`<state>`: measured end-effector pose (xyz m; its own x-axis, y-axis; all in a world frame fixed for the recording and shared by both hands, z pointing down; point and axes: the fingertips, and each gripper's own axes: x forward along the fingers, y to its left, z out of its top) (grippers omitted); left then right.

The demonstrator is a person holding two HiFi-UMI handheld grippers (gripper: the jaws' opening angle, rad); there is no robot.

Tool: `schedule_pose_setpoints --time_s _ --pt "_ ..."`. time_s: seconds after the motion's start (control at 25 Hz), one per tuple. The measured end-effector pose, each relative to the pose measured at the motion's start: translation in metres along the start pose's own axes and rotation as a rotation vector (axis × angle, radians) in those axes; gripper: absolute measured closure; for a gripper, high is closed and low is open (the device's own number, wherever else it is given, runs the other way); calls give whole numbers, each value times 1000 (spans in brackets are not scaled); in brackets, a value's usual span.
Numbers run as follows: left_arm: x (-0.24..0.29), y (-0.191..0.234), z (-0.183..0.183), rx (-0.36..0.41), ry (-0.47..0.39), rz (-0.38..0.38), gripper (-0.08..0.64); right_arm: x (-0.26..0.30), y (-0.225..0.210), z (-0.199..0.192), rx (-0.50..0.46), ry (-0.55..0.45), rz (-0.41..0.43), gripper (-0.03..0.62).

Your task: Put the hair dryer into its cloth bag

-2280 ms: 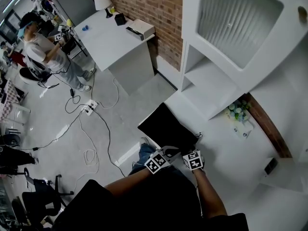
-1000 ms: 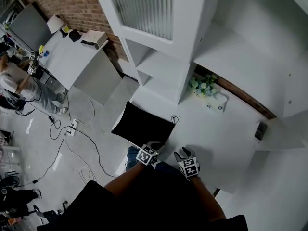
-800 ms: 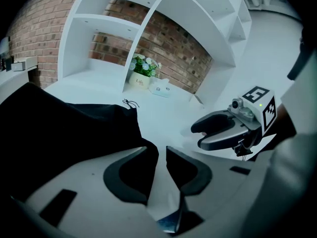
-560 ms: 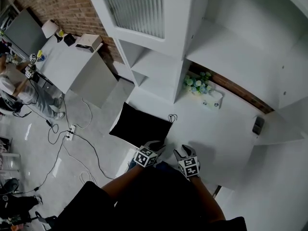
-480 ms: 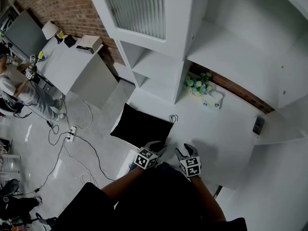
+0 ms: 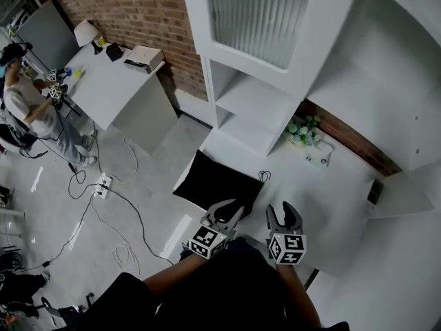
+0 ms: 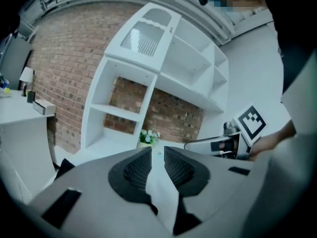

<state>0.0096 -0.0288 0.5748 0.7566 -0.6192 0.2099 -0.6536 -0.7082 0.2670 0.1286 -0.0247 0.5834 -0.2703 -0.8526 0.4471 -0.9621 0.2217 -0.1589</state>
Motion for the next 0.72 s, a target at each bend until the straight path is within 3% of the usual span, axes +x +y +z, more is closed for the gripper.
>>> schedule_pose_setpoints --time_s 0.28,0.4,0.52,0.72 --pt "-54 25 80 -17 -63 -7 529 -23 65 64 60 -115 -46 404" --pt "-77 29 99 -19 -84 -9 531 -34 97 79 35 -149 -40 470" --pt "-91 24 116 14 -114 -62 535 -40 121 90 20 -179 -38 540" --pt "-112 17 119 59 -139 -125 541 -40 158 89 -5 -186 -62 568"
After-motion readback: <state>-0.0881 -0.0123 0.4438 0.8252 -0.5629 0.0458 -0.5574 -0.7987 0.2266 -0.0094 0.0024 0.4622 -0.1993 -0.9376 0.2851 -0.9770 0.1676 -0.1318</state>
